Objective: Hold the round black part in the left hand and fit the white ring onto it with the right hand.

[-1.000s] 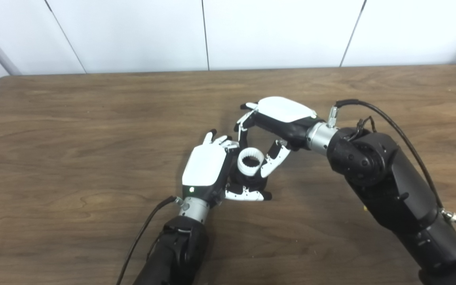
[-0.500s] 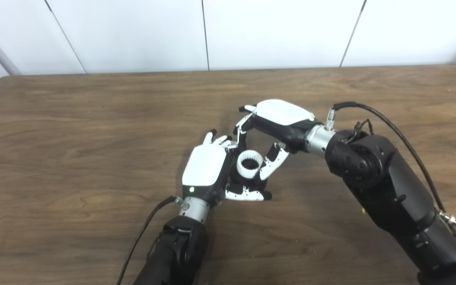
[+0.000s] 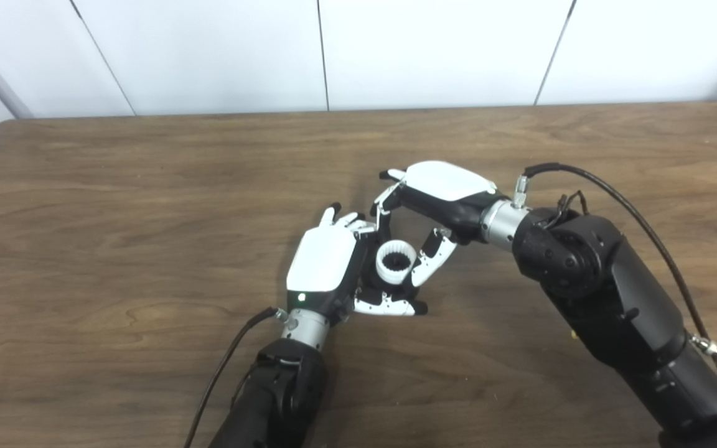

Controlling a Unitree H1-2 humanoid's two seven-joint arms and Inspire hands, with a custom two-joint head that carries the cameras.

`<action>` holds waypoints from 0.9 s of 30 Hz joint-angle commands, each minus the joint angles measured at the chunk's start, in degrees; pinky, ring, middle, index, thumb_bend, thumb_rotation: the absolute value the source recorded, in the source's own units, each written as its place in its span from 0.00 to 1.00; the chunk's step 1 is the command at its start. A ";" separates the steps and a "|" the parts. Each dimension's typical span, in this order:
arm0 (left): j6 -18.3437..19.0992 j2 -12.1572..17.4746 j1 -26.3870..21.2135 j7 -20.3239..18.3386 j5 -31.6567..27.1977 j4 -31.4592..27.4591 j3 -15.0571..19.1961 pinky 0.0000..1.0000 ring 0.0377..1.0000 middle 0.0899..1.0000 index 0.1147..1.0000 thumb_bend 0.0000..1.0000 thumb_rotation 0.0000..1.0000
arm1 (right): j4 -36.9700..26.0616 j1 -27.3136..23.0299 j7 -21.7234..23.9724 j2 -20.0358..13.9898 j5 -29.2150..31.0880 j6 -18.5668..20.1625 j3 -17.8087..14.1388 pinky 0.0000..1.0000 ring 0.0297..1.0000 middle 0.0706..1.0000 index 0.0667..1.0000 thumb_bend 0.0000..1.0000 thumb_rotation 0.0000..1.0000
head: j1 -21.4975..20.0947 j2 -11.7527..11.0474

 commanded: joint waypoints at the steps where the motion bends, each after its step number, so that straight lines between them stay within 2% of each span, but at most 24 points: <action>1: 0.22 0.28 -0.56 -0.48 0.71 -0.48 0.12 1.00 0.87 0.72 0.41 0.53 0.05 | -0.24 -1.53 -1.11 -0.46 -0.25 -1.46 -0.58 1.00 0.99 0.77 0.44 0.53 0.14 | -0.21 0.12; 27: 0.02 0.28 -0.85 -0.42 0.65 -0.27 0.23 1.00 0.87 0.71 0.41 0.53 0.05 | 1.80 -0.73 -3.25 0.37 -0.49 -2.35 -0.90 1.00 0.99 0.78 0.44 0.53 0.14 | -0.23 -0.08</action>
